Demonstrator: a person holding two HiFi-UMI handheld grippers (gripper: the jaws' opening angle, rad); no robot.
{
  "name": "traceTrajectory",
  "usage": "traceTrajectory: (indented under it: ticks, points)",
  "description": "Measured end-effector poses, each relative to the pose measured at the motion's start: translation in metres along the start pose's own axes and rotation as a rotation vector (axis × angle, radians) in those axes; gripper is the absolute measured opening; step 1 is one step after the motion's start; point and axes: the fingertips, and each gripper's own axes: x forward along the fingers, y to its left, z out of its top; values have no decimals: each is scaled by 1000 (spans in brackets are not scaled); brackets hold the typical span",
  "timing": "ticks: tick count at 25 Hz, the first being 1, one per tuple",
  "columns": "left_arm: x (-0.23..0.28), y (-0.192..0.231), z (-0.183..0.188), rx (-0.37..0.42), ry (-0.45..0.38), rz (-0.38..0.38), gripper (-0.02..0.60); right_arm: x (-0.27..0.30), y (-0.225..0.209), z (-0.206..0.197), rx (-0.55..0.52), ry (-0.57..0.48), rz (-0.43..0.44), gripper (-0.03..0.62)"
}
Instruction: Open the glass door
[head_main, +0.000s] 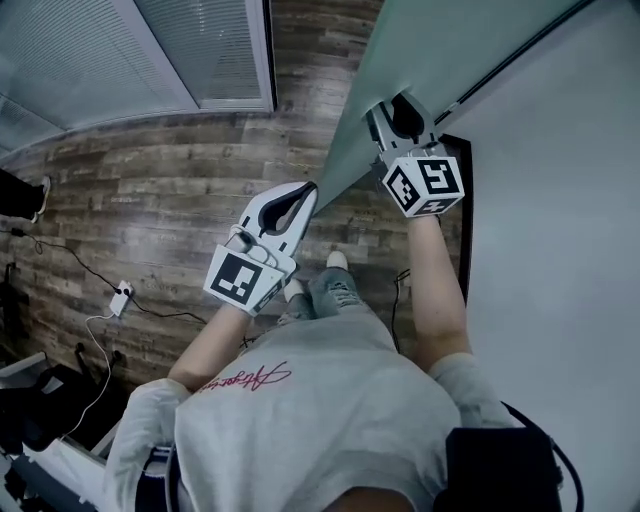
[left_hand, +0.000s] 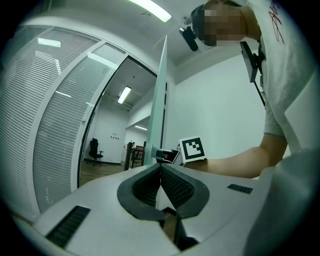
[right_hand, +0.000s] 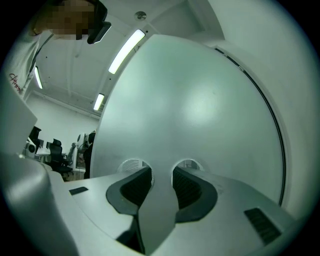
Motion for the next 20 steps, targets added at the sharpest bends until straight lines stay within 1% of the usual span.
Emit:
traceTrajectory:
  ticks: [5,9,12,14,20]
  points:
    - [7,-38,-10,-20,14,-79,17,-46,-5,4,-1,-13,21,141]
    - [13,-65,-17,-28,33,-102,17,-77,-9,7,-4,0,22,141]
    - [18,-91,-21,-21,32,-115,17,-101,-13,9,2,1,45,141]
    - [21,-109,-23,-22,35,-107,17,-115,-16,13,7,-1,64,141]
    - [27,-166,-26,-32,22,-42,17,-156,-24,22,12,6,141,141]
